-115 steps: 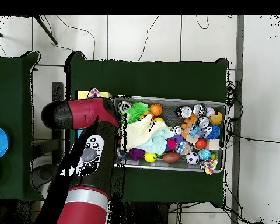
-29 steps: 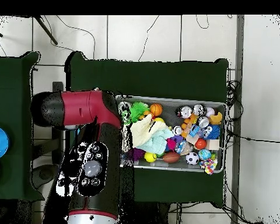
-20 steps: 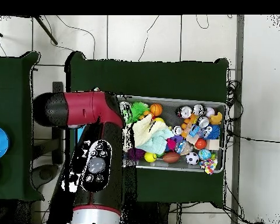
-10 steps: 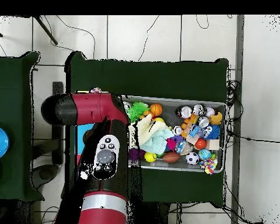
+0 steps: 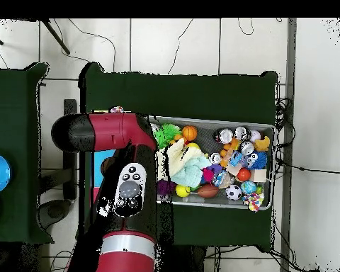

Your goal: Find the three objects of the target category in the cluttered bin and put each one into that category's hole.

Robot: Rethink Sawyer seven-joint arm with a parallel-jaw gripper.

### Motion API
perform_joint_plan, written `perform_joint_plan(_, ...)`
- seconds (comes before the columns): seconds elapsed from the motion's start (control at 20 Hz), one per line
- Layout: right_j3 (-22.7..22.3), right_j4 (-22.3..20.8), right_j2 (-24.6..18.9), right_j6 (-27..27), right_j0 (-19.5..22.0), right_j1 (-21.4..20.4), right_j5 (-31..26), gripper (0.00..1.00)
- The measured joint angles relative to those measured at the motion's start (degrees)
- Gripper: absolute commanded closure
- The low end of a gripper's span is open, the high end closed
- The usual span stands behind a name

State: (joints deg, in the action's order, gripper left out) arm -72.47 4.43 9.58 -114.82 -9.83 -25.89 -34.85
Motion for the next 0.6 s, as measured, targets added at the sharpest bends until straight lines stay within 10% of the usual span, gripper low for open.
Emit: perform_joint_plan(0.6,3.0,0.2,0.2,0.0,0.1,1.2,-5.0,1.00)
